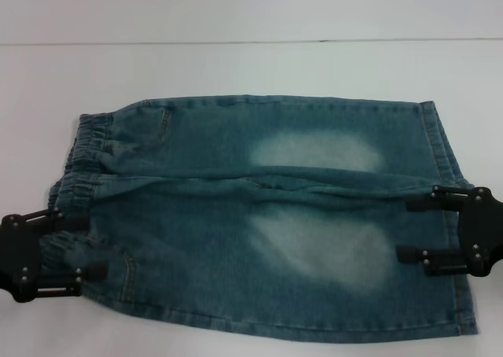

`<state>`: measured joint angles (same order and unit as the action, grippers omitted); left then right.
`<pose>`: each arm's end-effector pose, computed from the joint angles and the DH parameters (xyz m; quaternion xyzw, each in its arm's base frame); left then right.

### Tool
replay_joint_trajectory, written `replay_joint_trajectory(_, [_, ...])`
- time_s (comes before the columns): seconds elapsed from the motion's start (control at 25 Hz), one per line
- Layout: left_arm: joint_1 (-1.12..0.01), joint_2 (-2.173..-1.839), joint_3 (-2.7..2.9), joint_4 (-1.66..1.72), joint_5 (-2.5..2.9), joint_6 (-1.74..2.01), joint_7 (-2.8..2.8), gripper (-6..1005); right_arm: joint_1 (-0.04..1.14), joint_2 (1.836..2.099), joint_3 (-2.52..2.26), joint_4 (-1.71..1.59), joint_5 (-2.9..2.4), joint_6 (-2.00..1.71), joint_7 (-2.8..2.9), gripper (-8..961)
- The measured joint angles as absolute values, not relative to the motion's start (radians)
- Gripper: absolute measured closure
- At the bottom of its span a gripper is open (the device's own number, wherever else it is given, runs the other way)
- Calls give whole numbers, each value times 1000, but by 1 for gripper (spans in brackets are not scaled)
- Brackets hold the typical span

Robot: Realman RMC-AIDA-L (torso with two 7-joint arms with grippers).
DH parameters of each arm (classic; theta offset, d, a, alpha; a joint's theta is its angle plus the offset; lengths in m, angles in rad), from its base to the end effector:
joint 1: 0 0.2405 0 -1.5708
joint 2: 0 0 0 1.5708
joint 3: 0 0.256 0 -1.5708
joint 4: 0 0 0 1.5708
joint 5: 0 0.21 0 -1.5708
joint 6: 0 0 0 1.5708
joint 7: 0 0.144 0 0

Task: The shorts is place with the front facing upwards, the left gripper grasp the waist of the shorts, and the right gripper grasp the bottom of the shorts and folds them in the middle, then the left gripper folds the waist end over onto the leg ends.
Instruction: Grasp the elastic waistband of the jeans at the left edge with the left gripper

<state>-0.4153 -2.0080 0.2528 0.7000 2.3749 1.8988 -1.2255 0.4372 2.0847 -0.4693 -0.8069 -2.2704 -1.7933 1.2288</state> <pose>-0.3306 0.2541 0.0575 -0.9380 -0.2346 -0.2230 0.1238 0.3021 0.2800 0.0310 -0.9607 0.1688 0.1857 0.1184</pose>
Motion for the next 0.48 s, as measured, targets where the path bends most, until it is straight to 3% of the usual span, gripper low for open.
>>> replay_joint_trajectory(0.48, [-418,-2008,252,704,2377,1868,-1247,100,437,2085,-465,-807,-2269,-1792,1232,88])
